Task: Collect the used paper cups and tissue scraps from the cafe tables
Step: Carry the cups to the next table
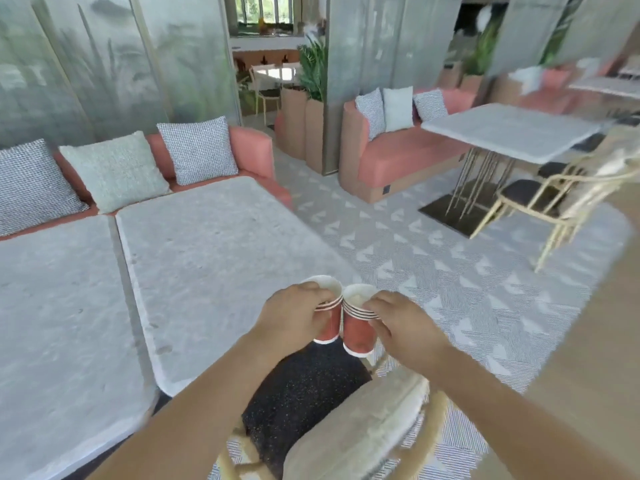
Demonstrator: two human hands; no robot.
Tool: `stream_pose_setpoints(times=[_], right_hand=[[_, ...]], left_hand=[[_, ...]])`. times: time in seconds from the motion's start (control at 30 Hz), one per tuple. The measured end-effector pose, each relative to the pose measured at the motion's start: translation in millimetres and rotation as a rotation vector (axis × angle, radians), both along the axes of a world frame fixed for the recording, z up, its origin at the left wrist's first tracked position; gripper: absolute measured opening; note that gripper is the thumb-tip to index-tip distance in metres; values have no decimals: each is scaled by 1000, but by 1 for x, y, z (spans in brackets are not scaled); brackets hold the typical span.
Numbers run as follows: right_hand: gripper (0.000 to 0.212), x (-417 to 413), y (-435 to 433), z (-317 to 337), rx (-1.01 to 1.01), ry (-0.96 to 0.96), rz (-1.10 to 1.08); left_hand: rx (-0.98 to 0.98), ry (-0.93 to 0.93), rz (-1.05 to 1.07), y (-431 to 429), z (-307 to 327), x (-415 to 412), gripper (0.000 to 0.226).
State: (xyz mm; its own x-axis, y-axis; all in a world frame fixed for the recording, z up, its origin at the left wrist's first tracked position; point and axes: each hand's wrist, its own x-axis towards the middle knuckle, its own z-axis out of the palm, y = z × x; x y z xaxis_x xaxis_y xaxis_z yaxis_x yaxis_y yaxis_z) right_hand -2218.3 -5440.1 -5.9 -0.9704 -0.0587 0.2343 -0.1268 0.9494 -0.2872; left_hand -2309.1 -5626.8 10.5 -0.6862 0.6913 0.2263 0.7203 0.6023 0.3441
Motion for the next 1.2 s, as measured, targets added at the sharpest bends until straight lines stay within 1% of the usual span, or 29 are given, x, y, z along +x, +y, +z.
stream_pose_setpoints(times=[0.23,0.33,0.47,0.67,0.93,1.2], right_hand=[[30,140,76,24,-29,74,-259],[31,201,100,33,-13,68,-358],[33,284,125,46,-33,68,-513],[35,394,145,55,-28,96,-810],[40,480,160,56,-18,111,-1097],[38,523,189,63,22,157,-1349]], left_hand=[[74,88,-266,104,19,93,23],[92,114,-361,148,24,136,27],[102,100,-530,207,29,195,23],[115,70,-780,279,39,284,18],[134,72,-1013,350,46,369,16],[104,35,-1237,428,50,413,14]])
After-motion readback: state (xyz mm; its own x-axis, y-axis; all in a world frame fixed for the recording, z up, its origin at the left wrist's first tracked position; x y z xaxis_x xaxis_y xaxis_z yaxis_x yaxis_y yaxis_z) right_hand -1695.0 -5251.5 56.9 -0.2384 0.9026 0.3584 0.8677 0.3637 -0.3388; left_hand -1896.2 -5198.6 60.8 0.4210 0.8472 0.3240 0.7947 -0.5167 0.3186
